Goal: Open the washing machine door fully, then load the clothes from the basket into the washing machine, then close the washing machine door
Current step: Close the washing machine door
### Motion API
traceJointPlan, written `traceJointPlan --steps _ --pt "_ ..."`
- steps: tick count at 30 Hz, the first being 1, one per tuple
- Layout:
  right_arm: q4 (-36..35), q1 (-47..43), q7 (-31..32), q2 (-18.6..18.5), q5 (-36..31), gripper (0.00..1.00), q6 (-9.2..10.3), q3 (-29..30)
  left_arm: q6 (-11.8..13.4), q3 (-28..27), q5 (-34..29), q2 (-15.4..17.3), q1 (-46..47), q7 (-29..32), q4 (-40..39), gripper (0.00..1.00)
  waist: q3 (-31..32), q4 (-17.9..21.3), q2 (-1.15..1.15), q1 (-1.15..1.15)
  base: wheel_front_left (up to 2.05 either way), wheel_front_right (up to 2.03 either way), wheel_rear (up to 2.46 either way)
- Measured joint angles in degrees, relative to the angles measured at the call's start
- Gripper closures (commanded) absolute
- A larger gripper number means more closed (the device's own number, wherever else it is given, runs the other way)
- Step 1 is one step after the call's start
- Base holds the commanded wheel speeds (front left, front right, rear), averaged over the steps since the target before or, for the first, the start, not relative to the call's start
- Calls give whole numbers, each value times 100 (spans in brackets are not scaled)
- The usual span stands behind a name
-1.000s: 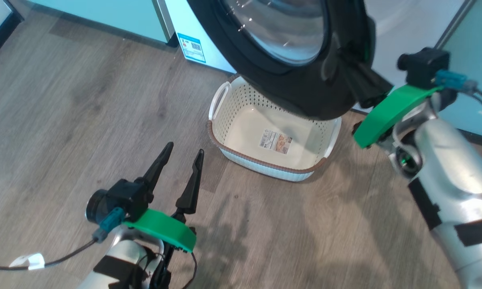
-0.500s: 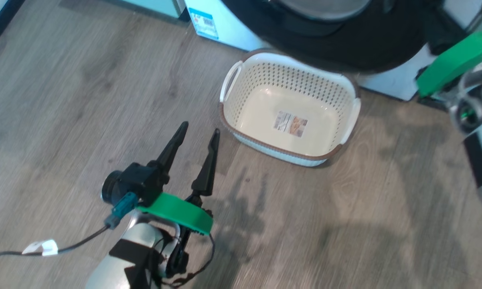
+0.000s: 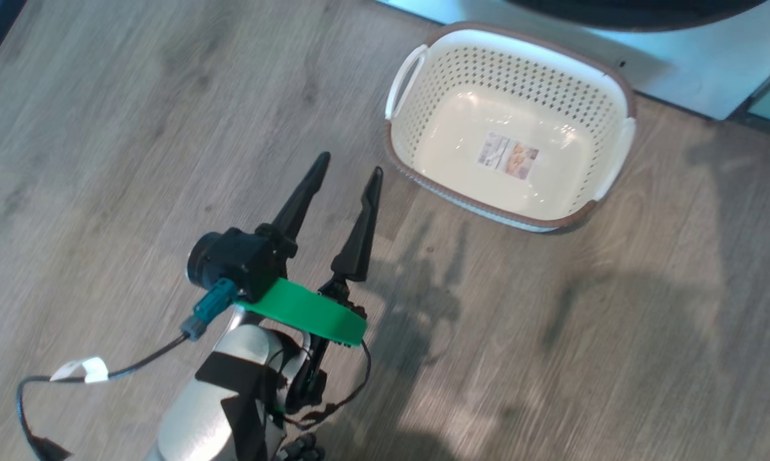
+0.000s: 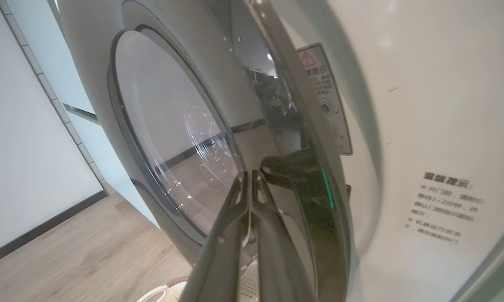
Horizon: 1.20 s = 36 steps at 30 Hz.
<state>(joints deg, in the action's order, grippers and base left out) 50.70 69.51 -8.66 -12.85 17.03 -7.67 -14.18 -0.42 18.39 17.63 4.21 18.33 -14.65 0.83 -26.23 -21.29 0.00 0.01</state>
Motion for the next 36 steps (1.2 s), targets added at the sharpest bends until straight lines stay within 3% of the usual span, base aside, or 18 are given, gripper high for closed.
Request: traceJointPlan --steps 15,24,32,36 --pt "693 618 -302 -113 -151 100 -1 53 -199 -182 -124 -180 105 0 33 0 -238 -183 0 -1 0 0 0" --pt "787 634 -482 -69 -19 100 -2 -258 -244 -263 -151 -197 105 0 83 0 -199 -137 0 -1 0 0 0" --pt "74 -86 -580 40 411 100 -1 -385 -236 -374 -210 -199 95 -1 140 0 -12 41 0 -1 0 0 0" --pt "-704 -831 -580 30 464 100 -1 -234 -245 -466 -307 -199 61 -1 182 0 124 172 0 -1 0 0 0"
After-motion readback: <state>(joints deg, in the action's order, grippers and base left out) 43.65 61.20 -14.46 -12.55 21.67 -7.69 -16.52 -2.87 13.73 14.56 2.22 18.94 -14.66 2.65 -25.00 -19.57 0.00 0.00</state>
